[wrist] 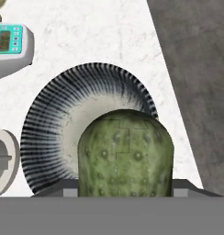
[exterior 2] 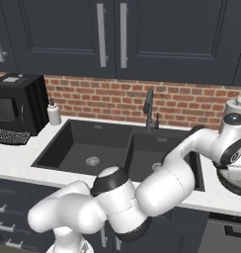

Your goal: Pick the cucumber from the sink and place it in the bowl. Then pick the bowl and place it in the microwave. Then close the microwave door and press the start button.

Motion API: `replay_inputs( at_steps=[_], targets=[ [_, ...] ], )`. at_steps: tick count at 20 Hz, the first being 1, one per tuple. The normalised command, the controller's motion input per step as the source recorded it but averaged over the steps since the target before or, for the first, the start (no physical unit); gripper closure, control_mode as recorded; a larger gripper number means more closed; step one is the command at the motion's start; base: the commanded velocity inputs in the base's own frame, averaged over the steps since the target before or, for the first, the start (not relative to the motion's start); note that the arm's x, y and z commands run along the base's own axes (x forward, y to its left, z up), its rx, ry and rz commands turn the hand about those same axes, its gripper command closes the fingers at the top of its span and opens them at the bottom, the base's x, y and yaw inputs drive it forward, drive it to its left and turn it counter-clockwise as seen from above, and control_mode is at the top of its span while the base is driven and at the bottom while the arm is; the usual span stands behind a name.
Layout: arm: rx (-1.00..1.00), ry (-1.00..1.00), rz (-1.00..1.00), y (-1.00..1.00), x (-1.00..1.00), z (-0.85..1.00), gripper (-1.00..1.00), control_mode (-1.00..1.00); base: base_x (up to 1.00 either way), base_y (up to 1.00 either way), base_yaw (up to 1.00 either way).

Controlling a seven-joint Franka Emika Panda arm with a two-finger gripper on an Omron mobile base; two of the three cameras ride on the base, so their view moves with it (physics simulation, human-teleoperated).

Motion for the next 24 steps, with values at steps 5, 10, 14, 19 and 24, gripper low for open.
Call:
replay_inputs(
  at_steps=[5, 10, 14, 19, 24],
  targets=[
    [0.00, 0.05, 0.00, 0.00, 0.19, -0.38, 1.00, -1.00, 0.00, 0.00, 0.00],
    [0.02, 0.02, 0.00, -0.05, 0.01, -0.16, 1.00, -1.00, 0.00, 0.00, 0.00],
    [0.05, 0.00, 0.00, -0.17, 0.00, -0.03, 1.00, -1.00, 0.00, 0.00, 0.00],
    [0.05, 0.00, 0.00, -0.12, 0.00, -0.10, 1.00, -1.00, 0.00, 0.00, 0.00],
    [0.01, 0.03, 0.00, 0.03, 0.02, -0.31, -1.00, -1.00, 0.00, 0.00, 0.00]
  ],
)
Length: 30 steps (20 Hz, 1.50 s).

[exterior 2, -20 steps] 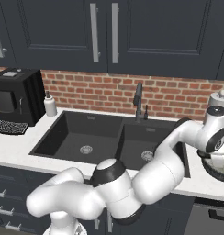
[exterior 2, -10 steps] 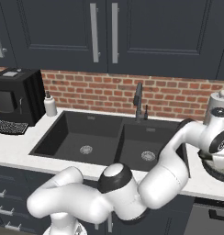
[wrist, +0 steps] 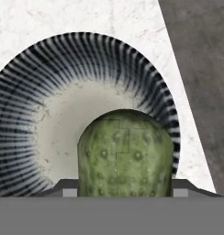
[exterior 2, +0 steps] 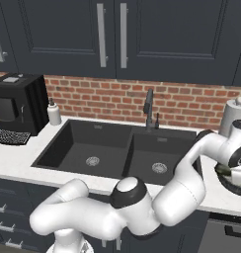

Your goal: Pick the cucumber from the sink and place it in the bowl. Then pick the bowl and place it in the microwave. Then close the microwave door and press the start button.

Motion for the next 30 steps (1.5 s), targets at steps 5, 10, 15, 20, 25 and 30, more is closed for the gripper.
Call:
replay_inputs(
  at_steps=[5, 10, 15, 20, 25, 30],
  targets=[
    [0.00, 0.00, 0.00, 0.09, 0.02, -0.25, -1.00, -1.00, 0.00, 0.00, 0.00],
    [0.01, 0.00, 0.00, 0.00, 0.00, 0.00, -1.00, -1.00, 0.00, 0.00, 0.00],
    [0.02, 0.00, 0.00, 0.00, 0.00, 0.00, -1.00, -1.00, 0.00, 0.00, 0.00],
    [0.00, 0.00, 0.00, 0.00, -0.14, 0.21, -1.00, -1.00, 0.00, 0.00, 0.00],
    [0.00, 0.01, -0.01, 0.23, -0.07, 0.41, -1.00, -1.00, 0.00, 0.00, 0.00],
    [0.00, 0.01, 0.00, 0.35, 0.00, 0.31, -1.00, -1.00, 0.00, 0.00, 0.00]
  ],
)
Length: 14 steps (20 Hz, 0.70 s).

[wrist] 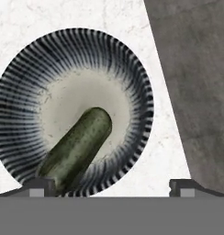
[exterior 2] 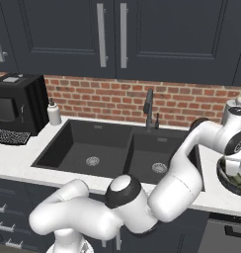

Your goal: Pick the cucumber from the sink and place it in the bowl. Then pick the bowl and place it in the microwave. Then close the microwave door and press the start button.

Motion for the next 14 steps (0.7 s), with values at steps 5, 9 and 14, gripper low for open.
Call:
replay_inputs(
  at_steps=[5, 9, 14],
  targets=[
    [0.00, 0.00, 0.00, -0.04, -0.38, 0.40, -1.00, -1.00, 0.00, 0.00, 0.00],
    [0.04, 0.00, -0.06, -0.05, -0.79, 0.04, -1.00, -1.00, 0.00, 0.00, 0.00],
    [0.01, 0.00, -0.13, 0.17, -0.32, -0.16, -1.00, -1.00, 0.00, 0.00, 0.00]
  ],
)
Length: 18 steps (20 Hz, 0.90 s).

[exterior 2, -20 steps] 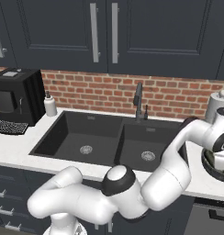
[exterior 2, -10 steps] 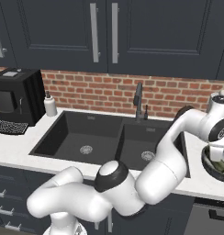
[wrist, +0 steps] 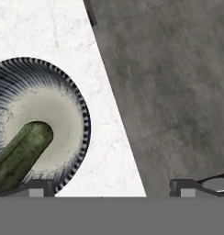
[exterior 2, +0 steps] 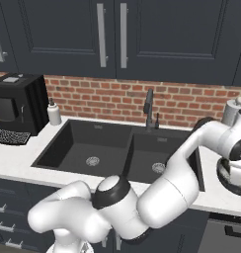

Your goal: Pick the cucumber from the sink and place it in the bowl. Then pick the bowl and place it in the microwave. Then close the microwave door and press the start button.

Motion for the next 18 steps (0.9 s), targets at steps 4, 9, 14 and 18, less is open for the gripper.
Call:
replay_inputs(
  at_steps=[4, 9, 14, 18],
  targets=[
    [0.01, 0.00, -0.10, 0.41, 0.01, -0.17, -1.00, -1.00, 0.00, 0.00, 0.00],
    [0.05, 0.00, -0.09, 0.03, 0.01, -0.12, -1.00, -1.00, 0.00, 0.00, 0.00],
    [0.06, 0.00, -0.10, 0.00, 0.00, -0.14, -1.00, -1.00, 0.00, 0.00, 0.00],
    [0.05, 0.00, -0.04, -0.02, 0.12, -0.13, -1.00, -1.00, 0.00, 0.00, 0.00]
  ],
)
